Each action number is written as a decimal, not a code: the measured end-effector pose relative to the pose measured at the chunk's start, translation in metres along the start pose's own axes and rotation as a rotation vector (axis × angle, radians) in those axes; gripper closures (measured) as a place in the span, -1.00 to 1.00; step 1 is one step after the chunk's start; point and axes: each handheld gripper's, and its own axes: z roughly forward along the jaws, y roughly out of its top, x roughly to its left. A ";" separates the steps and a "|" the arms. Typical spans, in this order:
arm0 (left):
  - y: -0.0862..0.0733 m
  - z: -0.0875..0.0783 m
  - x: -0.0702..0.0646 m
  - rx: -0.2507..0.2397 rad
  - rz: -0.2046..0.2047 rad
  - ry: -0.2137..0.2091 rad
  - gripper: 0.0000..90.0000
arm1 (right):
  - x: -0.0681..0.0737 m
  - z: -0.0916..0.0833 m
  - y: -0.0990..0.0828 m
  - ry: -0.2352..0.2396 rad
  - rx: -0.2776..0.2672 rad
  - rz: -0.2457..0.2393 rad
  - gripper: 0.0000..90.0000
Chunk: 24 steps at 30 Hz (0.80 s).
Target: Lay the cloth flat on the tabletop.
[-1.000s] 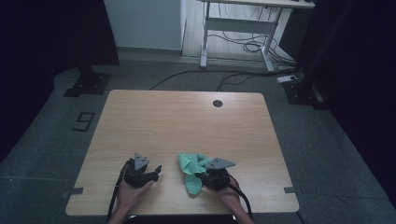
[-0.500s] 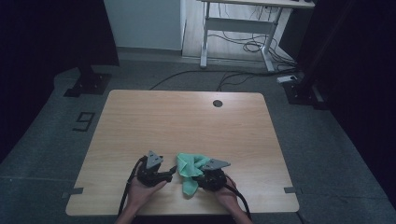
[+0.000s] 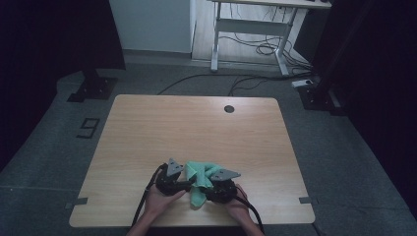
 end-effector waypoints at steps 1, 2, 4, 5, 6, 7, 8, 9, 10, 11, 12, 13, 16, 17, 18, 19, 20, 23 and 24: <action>-0.001 0.002 0.000 0.001 -0.006 0.010 -0.16 | 0.000 0.000 0.000 0.001 0.000 -0.002 0.23; -0.001 0.003 0.001 0.003 -0.005 0.014 -0.09 | 0.001 -0.001 0.000 0.003 0.001 -0.005 0.21; -0.003 0.004 0.002 0.000 0.005 0.034 0.07 | 0.001 -0.003 0.000 0.012 0.002 -0.009 0.14; -0.004 0.003 0.003 0.001 0.004 0.037 0.16 | 0.001 -0.006 -0.001 0.016 0.001 -0.009 0.09; -0.004 0.002 0.005 -0.001 0.002 0.039 0.27 | 0.001 -0.009 -0.001 0.016 -0.002 -0.008 0.03; -0.005 0.001 0.006 -0.003 0.006 0.044 0.35 | 0.001 -0.013 -0.002 0.009 -0.006 -0.007 0.00; -0.006 0.001 0.007 -0.005 0.008 0.045 0.42 | 0.001 -0.019 -0.003 0.005 -0.015 -0.004 -0.02; -0.007 0.000 0.009 -0.003 0.006 0.038 0.47 | 0.000 -0.024 -0.004 0.004 -0.028 -0.003 -0.03; -0.007 -0.001 0.009 -0.008 0.006 0.034 0.52 | 0.000 -0.030 -0.006 0.000 -0.035 -0.005 -0.05; -0.008 -0.001 0.010 -0.012 0.010 0.033 0.56 | -0.001 -0.035 -0.007 -0.003 -0.045 -0.005 -0.06; -0.008 -0.002 0.010 -0.012 0.012 0.031 0.60 | -0.003 -0.040 -0.008 -0.005 -0.055 -0.006 -0.07; -0.008 -0.002 0.010 -0.011 0.013 0.022 0.65 | -0.004 -0.043 -0.008 -0.005 -0.064 -0.005 -0.07; -0.010 -0.001 0.011 -0.008 0.015 0.022 0.76 | -0.009 -0.055 -0.004 0.011 -0.123 0.000 -0.13; -0.011 -0.001 0.012 -0.010 0.015 0.019 0.78 | -0.010 -0.059 -0.004 0.008 -0.149 0.007 -0.13; -0.012 -0.001 0.012 -0.009 0.017 0.020 0.81 | -0.012 -0.063 -0.003 0.000 -0.166 0.009 -0.13; -0.013 0.000 0.013 -0.008 0.013 0.017 0.83 | -0.013 -0.065 -0.002 -0.008 -0.170 0.009 -0.14; -0.013 0.000 0.013 -0.005 0.009 0.012 0.85 | -0.016 -0.068 -0.002 -0.014 -0.173 0.013 -0.14; -0.014 0.000 0.014 -0.008 0.009 0.008 0.91 | -0.027 -0.075 -0.002 -0.026 -0.193 0.048 -0.14; -0.014 0.000 0.015 -0.010 0.009 0.004 0.92 | -0.031 -0.076 -0.003 -0.038 -0.195 0.057 -0.14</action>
